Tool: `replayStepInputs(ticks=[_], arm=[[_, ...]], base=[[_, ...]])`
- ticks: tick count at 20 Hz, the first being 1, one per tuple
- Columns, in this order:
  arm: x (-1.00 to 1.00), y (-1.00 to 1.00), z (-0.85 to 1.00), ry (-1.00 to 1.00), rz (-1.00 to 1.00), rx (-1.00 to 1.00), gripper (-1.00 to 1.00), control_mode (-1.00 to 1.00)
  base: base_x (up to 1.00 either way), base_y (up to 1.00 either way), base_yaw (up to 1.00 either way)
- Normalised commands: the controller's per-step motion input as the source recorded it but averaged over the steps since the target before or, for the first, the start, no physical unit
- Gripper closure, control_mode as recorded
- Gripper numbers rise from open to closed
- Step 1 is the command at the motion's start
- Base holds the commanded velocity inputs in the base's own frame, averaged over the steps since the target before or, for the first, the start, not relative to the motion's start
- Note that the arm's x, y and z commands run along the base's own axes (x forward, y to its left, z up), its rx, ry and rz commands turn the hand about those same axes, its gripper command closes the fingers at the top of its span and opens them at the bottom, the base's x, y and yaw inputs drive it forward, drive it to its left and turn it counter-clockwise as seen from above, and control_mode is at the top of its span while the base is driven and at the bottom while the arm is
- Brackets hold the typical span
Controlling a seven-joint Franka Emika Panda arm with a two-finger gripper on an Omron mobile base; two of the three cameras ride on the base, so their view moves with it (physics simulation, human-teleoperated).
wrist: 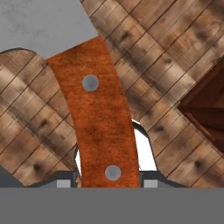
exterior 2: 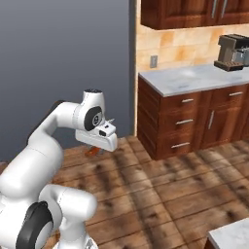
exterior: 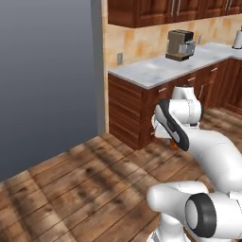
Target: Move the cutting board and knife to the sink. Then move spray from the shelves to the counter.
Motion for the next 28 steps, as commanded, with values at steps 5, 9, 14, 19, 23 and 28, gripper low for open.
replayStepInputs(ticks=[5,9,14,19,23,28], arm=[[0.0,0.0,0.0,0.0,0.0,0.0,1.0,1.0],[0.0,0.0,0.0,0.0,0.0,0.0,1.0,1.0],[0.0,0.0,0.0,0.0,0.0,0.0,1.0,1.0],[0.0,0.0,0.0,0.0,0.0,0.0,1.0,1.0],[0.0,0.0,0.0,0.0,0.0,0.0,1.0,1.0],[0.0,0.0,0.0,0.0,0.0,0.0,1.0,1.0]], base=[[0.58,0.05,-0.39],[0.59,0.05,-0.38],[0.66,0.06,-0.31],[0.69,0.07,-0.26],[0.67,0.09,-0.29],[0.59,0.09,-0.36]])
